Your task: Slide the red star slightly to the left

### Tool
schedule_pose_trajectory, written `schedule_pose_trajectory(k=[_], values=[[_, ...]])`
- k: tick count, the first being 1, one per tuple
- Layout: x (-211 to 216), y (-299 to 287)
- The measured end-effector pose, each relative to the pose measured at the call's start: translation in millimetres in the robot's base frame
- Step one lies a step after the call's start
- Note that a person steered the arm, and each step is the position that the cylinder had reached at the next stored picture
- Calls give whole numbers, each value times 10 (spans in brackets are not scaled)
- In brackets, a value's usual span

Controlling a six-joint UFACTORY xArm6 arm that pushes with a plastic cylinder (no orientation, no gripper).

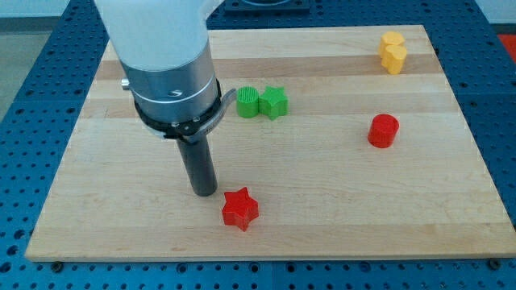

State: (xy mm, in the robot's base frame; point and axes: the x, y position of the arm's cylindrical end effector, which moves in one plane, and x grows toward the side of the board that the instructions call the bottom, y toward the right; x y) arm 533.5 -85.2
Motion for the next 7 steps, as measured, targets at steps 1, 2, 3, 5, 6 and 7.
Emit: schedule_pose_trajectory(k=[1,2,3,5,6,7], values=[[-102,302],[-32,932],[136,1113],[479,1072],[404,806],[230,527]])
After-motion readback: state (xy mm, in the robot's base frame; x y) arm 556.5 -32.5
